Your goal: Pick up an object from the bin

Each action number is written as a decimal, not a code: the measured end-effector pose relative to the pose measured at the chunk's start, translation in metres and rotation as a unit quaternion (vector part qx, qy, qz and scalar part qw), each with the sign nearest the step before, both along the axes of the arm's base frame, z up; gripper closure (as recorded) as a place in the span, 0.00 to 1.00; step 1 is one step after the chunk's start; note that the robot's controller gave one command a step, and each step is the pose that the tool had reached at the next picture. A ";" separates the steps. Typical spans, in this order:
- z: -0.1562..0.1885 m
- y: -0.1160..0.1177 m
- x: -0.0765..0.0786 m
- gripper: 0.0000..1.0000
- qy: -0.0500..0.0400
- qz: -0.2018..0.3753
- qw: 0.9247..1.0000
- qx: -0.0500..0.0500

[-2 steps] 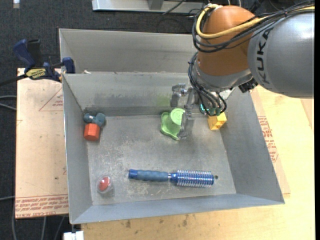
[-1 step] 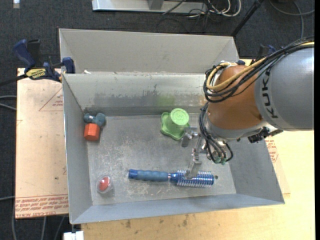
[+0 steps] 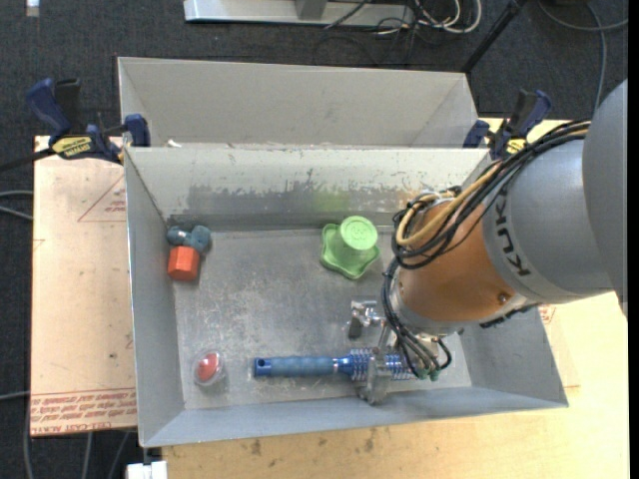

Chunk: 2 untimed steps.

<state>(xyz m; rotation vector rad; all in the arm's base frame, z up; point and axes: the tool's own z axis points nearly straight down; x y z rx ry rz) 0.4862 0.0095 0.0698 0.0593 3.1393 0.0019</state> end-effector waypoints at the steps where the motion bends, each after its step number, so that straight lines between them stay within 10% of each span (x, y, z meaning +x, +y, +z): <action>1: 0.002 0.000 0.000 1.00 0.001 0.000 1.000 0.000; 2: 0.129 0.025 -0.001 1.00 -0.003 0.022 1.000 0.000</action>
Offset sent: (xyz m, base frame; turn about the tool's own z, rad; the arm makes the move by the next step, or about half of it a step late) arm 0.0000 0.0000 0.0000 0.0000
